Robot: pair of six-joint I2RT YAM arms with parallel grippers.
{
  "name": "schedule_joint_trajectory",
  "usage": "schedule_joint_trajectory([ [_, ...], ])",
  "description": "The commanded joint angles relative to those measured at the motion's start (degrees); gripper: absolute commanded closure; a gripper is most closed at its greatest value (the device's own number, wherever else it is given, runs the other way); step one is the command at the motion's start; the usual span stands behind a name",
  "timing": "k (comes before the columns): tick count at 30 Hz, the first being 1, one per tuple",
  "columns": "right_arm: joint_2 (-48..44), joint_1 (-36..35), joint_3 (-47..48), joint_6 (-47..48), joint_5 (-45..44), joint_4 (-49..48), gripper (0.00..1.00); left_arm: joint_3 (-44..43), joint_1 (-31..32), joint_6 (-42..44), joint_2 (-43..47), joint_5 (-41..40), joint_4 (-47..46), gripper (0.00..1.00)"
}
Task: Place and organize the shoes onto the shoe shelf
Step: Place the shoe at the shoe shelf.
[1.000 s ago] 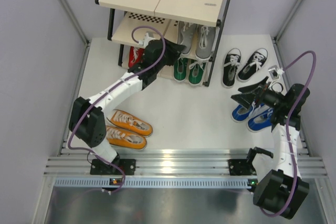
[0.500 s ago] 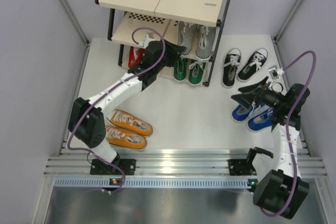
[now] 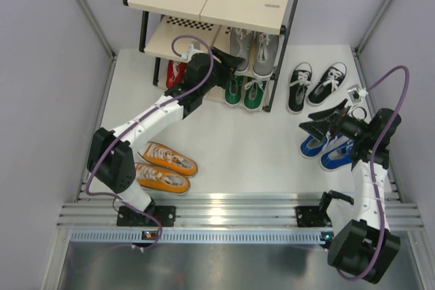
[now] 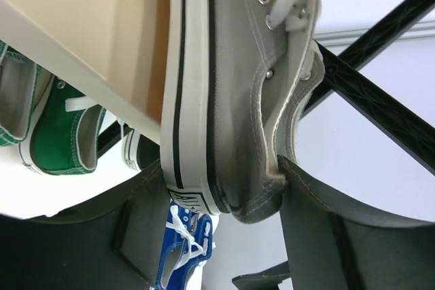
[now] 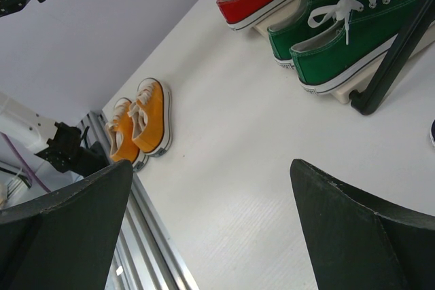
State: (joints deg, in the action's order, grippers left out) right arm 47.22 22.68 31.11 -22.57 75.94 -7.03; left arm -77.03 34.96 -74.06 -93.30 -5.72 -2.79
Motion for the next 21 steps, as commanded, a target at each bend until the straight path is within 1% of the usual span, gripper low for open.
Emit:
schedule_joint_trajectory([
  [1,-1.08,0.79,0.53,1.3,0.08,-2.47,0.01,0.04,0.46,-0.56,4.18,1.06,-5.65,0.35],
  [2,-1.17,0.79,0.53,1.3,0.08,-2.47,0.01,0.04,0.37,-0.38,4.18,1.14,-5.65,0.34],
  [3,-1.08,0.79,0.44,1.3,0.08,-2.47,0.01,-0.04,0.37,-0.38,4.18,1.15,-5.56,0.3],
  [9,-1.08,0.79,0.53,1.3,0.08,-2.38,0.01,-0.05,0.46,-0.21,4.17,1.41,-5.65,0.28],
  [10,-1.08,0.79,0.53,1.3,0.08,-2.38,0.0,0.04,0.46,-0.21,4.18,1.67,-5.65,0.21],
  [19,-1.08,0.88,0.53,1.56,0.08,-2.38,0.01,-0.57,0.37,0.32,2.77,4.3,-5.65,0.16],
  [20,-0.99,0.88,0.53,1.47,0.08,-2.38,0.01,-1.09,0.37,0.58,2.51,4.74,-5.65,0.09],
  [21,-0.99,0.79,0.53,1.47,0.08,-2.29,0.01,-1.36,0.37,0.67,2.16,5.18,-5.65,0.08],
])
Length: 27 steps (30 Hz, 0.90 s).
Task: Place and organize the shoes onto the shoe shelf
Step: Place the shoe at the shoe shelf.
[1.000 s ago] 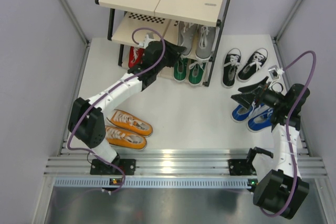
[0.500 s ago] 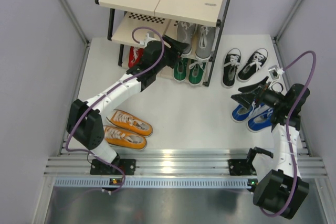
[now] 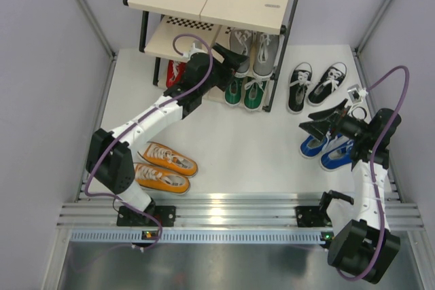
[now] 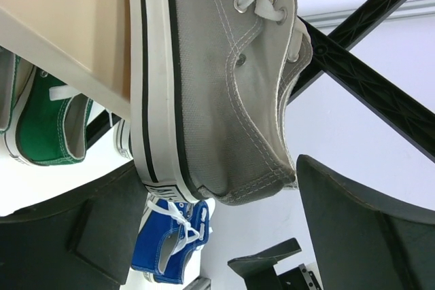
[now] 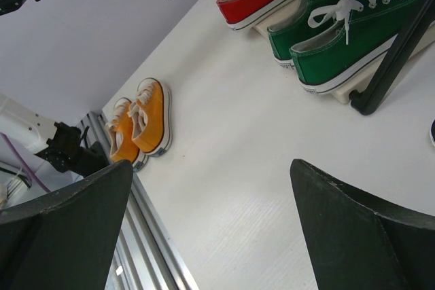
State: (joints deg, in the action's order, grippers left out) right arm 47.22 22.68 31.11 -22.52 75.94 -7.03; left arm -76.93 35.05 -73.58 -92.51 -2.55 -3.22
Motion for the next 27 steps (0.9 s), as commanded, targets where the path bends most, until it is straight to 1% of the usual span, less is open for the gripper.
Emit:
schedule_joint_trajectory([
  [1,-0.99,0.88,0.53,1.52,0.0,-2.29,0.01,-1.56,0.28,0.19,0.93,2.19,-5.21,0.07],
  [9,-0.99,1.05,0.61,1.6,0.08,-2.2,0.0,-1.47,0.28,0.1,0.14,2.28,-5.04,0.06],
  [14,-0.99,1.05,0.62,1.52,0.08,-2.2,0.01,-2.7,0.2,-0.07,-0.48,2.19,-1.45,0.05],
  [15,-0.99,0.97,0.62,1.52,0.08,-2.2,0.01,-2.88,0.2,-0.07,-0.65,4.37,-1.0,0.05],
  [18,-0.99,1.05,0.62,1.52,0.08,-2.2,0.0,-3.06,0.2,-0.07,-1.09,5.62,-0.21,0.04],
  [21,-0.9,1.05,0.62,1.52,0.17,-2.2,0.01,-3.14,0.2,0.19,-1.09,5.71,0.41,0.02],
  [27,-0.99,1.14,0.53,1.87,0.17,-2.2,0.01,-3.41,-0.24,1.16,-0.39,6.15,0.32,0.02],
])
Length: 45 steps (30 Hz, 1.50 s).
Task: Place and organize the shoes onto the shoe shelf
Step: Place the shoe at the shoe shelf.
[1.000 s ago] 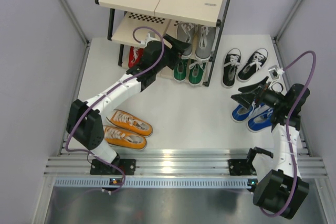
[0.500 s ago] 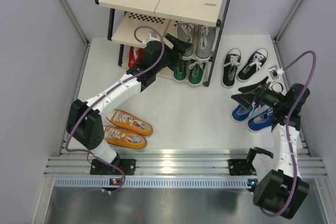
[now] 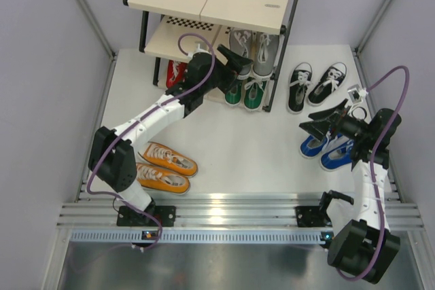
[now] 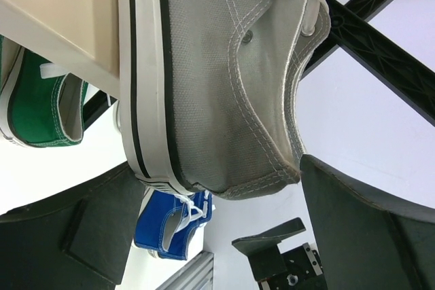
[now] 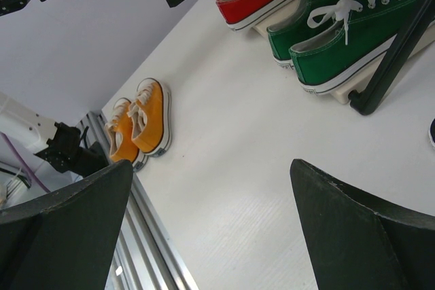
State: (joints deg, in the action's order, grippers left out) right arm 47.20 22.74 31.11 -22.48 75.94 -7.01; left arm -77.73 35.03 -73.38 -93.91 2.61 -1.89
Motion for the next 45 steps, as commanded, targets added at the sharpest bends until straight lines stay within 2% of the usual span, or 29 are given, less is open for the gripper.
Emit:
schedule_joint_trajectory([
  [1,-0.97,0.99,0.53,1.83,0.43,-2.22,0.01,-2.51,-0.31,1.31,1.18,1.17,-1.01,0.02],
  [16,-1.76,1.08,0.44,3.23,1.23,-2.31,0.01,0.74,-1.54,3.77,5.05,3.27,-1.27,0.02],
  [28,-1.5,1.08,0.44,3.58,1.31,-2.22,0.0,0.83,-2.59,4.04,4.44,8.46,-0.48,0.02],
  [35,-1.58,1.08,0.35,3.67,1.4,-2.22,0.01,0.83,-3.3,5.62,3.82,14.26,-1.71,0.02],
  [45,-1.58,1.08,0.35,4.02,1.49,-2.22,0.01,0.66,-3.47,9.75,4.96,17.95,-1.1,0.02],
])
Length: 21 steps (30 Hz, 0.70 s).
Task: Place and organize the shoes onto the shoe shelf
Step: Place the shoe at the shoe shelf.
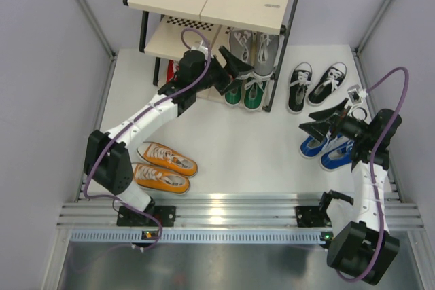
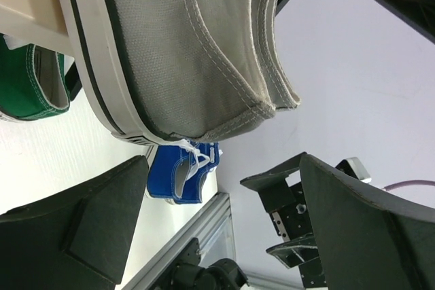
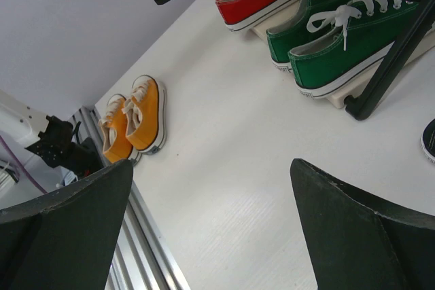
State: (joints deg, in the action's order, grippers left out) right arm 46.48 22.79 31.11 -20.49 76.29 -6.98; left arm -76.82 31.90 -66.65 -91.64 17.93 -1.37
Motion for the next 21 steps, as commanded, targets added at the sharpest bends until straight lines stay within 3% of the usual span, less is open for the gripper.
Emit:
schedule_joint_trajectory([
  [1,-0.78,1.03,0.35,2.12,1.23,-2.25,0.01,-0.26,-0.43,3.45,3.12,2.81,-0.75,0.02],
  [8,-0.95,1.03,0.53,2.73,1.58,-1.81,0.01,2.19,-0.44,8.02,7.25,4.3,2.77,0.02],
  [13,-1.57,1.03,1.76,7.3,2.19,2.05,0.01,5.7,-0.44,17.15,13.84,4.39,6.54,0.02],
  [17,-1.57,1.03,3.25,14.32,2.11,6.8,0.01,11.66,-0.44,26.56,25.58,1.23,10.94,0.02],
  [20,-1.13,1.03,5.0,19.15,2.2,14.17,0.01,19.38,-0.44,35.25,35.42,-3.94,12.61,0.02],
  [21,-0.87,1.03,6.4,24.65,1.24,19.32,0.01,21.77,-0.44,39.45,37.91,-7.44,13.23,0.02],
])
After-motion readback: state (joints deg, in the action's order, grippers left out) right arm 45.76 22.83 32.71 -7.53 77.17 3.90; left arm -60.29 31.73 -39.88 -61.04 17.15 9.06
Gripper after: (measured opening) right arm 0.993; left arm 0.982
